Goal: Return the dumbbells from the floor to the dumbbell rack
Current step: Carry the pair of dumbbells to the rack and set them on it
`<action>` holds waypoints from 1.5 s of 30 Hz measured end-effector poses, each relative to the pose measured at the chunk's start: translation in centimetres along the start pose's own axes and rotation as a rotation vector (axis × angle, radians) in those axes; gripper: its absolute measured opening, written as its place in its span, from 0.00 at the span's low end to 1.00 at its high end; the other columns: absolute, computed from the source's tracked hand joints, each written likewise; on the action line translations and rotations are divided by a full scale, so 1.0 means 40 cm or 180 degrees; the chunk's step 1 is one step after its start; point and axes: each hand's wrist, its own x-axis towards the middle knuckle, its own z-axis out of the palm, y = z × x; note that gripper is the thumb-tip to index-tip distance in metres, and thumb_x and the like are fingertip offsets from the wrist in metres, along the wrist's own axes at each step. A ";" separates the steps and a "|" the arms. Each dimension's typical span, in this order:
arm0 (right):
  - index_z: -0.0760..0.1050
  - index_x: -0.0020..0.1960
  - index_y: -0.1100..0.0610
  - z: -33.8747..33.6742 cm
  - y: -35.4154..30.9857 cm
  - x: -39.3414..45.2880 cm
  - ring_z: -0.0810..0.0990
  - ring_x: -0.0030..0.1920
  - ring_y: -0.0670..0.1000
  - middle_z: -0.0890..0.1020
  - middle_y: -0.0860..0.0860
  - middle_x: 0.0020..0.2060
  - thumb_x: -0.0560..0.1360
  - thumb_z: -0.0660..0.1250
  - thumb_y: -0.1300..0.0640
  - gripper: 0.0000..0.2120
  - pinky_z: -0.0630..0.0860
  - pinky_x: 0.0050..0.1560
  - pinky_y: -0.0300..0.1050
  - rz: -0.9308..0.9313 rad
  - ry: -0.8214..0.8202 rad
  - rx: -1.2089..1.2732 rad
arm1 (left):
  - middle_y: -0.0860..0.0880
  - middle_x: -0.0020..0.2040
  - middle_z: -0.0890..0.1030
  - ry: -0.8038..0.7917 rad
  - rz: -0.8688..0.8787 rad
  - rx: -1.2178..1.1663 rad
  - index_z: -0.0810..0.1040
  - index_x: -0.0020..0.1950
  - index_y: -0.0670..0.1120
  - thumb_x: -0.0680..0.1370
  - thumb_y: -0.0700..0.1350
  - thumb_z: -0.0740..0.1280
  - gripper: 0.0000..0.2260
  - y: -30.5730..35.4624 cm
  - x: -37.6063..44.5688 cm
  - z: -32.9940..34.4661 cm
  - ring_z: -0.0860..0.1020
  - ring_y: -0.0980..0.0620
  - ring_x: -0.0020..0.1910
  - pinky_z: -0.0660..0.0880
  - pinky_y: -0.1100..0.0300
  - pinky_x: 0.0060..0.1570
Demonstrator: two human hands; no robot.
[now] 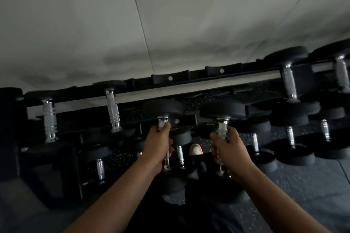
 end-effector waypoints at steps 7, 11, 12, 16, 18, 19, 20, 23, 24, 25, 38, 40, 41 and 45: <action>0.72 0.50 0.45 -0.118 -0.050 0.151 0.79 0.33 0.51 0.82 0.52 0.37 0.74 0.68 0.48 0.07 0.75 0.33 0.47 0.0043 -0.0260 -0.0492 | 0.42 0.36 0.78 0.0316 -0.0156 -0.0414 0.75 0.53 0.47 0.79 0.54 0.63 0.12 0.079 0.118 0.147 0.74 0.49 0.28 0.72 0.55 0.30; 0.72 0.47 0.42 -0.160 -0.059 0.213 0.79 0.30 0.50 0.83 0.50 0.32 0.72 0.68 0.46 0.06 0.75 0.33 0.48 0.0011 -0.0307 -0.0675 | 0.43 0.36 0.77 0.0457 0.0018 -0.0353 0.75 0.53 0.48 0.79 0.54 0.62 0.11 0.111 0.180 0.180 0.74 0.49 0.29 0.72 0.55 0.29; 0.72 0.45 0.41 -0.168 -0.060 0.225 0.79 0.29 0.49 0.82 0.49 0.31 0.72 0.68 0.46 0.06 0.76 0.32 0.48 0.0020 -0.0322 -0.0672 | 0.44 0.37 0.77 0.0503 0.0061 -0.0338 0.75 0.52 0.49 0.79 0.54 0.63 0.10 0.117 0.193 0.184 0.74 0.49 0.29 0.73 0.54 0.30; 0.72 0.43 0.36 -0.187 -0.065 0.260 0.81 0.28 0.47 0.83 0.48 0.31 0.72 0.69 0.46 0.07 0.78 0.30 0.48 0.0012 -0.0286 -0.0766 | 0.45 0.37 0.77 0.0587 0.0201 -0.0276 0.74 0.52 0.51 0.79 0.55 0.63 0.08 0.134 0.228 0.193 0.74 0.51 0.29 0.72 0.56 0.27; 0.71 0.43 0.37 -0.191 -0.071 0.273 0.79 0.26 0.48 0.83 0.50 0.30 0.72 0.69 0.46 0.07 0.77 0.28 0.48 0.0012 -0.0256 -0.0767 | 0.45 0.37 0.76 0.0602 0.0245 -0.0274 0.74 0.52 0.52 0.79 0.55 0.63 0.08 0.140 0.243 0.197 0.73 0.51 0.28 0.71 0.58 0.25; 0.71 0.43 0.37 -0.193 -0.074 0.277 0.79 0.26 0.48 0.82 0.50 0.30 0.72 0.69 0.46 0.07 0.76 0.27 0.46 0.0013 -0.0273 -0.0764 | 0.45 0.37 0.76 0.0592 0.0235 -0.0262 0.74 0.52 0.52 0.79 0.55 0.63 0.08 0.141 0.248 0.197 0.73 0.51 0.29 0.71 0.58 0.25; 0.71 0.43 0.37 -0.194 -0.075 0.283 0.78 0.25 0.48 0.82 0.51 0.30 0.72 0.69 0.46 0.06 0.76 0.26 0.45 0.0016 -0.0301 -0.0758 | 0.45 0.37 0.76 0.0581 0.0220 -0.0246 0.74 0.52 0.53 0.79 0.56 0.63 0.09 0.141 0.253 0.198 0.73 0.51 0.29 0.71 0.58 0.25; 0.72 0.44 0.38 -0.198 -0.076 0.296 0.78 0.27 0.49 0.82 0.52 0.31 0.72 0.68 0.44 0.05 0.76 0.28 0.46 0.0020 -0.0354 -0.0774 | 0.45 0.39 0.76 0.0571 0.0262 -0.0248 0.75 0.53 0.52 0.79 0.56 0.63 0.09 0.133 0.267 0.202 0.74 0.51 0.32 0.72 0.60 0.25; 0.72 0.45 0.39 -0.198 -0.077 0.301 0.78 0.28 0.50 0.82 0.52 0.32 0.72 0.68 0.45 0.05 0.76 0.29 0.47 0.0018 -0.0363 -0.0769 | 0.45 0.39 0.76 0.0571 0.0289 -0.0261 0.75 0.53 0.52 0.79 0.55 0.63 0.09 0.134 0.272 0.205 0.74 0.51 0.33 0.72 0.60 0.26; 0.72 0.46 0.40 -0.199 -0.077 0.305 0.78 0.29 0.51 0.82 0.53 0.33 0.72 0.68 0.45 0.06 0.76 0.31 0.49 0.0029 -0.0377 -0.0740 | 0.44 0.39 0.76 0.0572 0.0304 -0.0259 0.75 0.54 0.52 0.79 0.55 0.63 0.09 0.136 0.278 0.208 0.74 0.51 0.33 0.72 0.60 0.27; 0.72 0.50 0.51 -0.196 -0.110 0.353 0.77 0.27 0.49 0.81 0.56 0.35 0.76 0.68 0.52 0.07 0.74 0.25 0.40 0.0071 -0.0328 -0.0654 | 0.46 0.35 0.73 0.0938 0.0676 -0.0056 0.71 0.61 0.45 0.80 0.57 0.61 0.17 0.102 0.332 0.231 0.73 0.49 0.30 0.72 0.52 0.34; 0.71 0.50 0.49 -0.190 -0.127 0.369 0.78 0.28 0.50 0.81 0.56 0.36 0.76 0.68 0.52 0.06 0.75 0.27 0.44 0.0076 -0.0313 -0.0601 | 0.43 0.36 0.75 0.1090 0.0781 0.0245 0.70 0.62 0.46 0.80 0.58 0.59 0.19 0.094 0.335 0.237 0.75 0.39 0.34 0.74 0.45 0.38; 0.70 0.49 0.48 -0.187 -0.135 0.378 0.78 0.29 0.51 0.81 0.56 0.36 0.77 0.67 0.51 0.06 0.75 0.28 0.45 0.0065 -0.0296 -0.0576 | 0.46 0.37 0.76 0.1187 0.0829 0.0421 0.69 0.62 0.47 0.80 0.58 0.58 0.18 0.091 0.336 0.241 0.77 0.41 0.37 0.74 0.48 0.39; 0.69 0.49 0.48 -0.177 -0.161 0.426 0.80 0.36 0.55 0.82 0.56 0.39 0.76 0.66 0.49 0.06 0.76 0.33 0.48 -0.0106 -0.0168 -0.0711 | 0.58 0.39 0.75 0.1442 0.0974 0.0794 0.68 0.61 0.47 0.82 0.56 0.57 0.14 0.091 0.339 0.254 0.73 0.63 0.36 0.66 0.60 0.34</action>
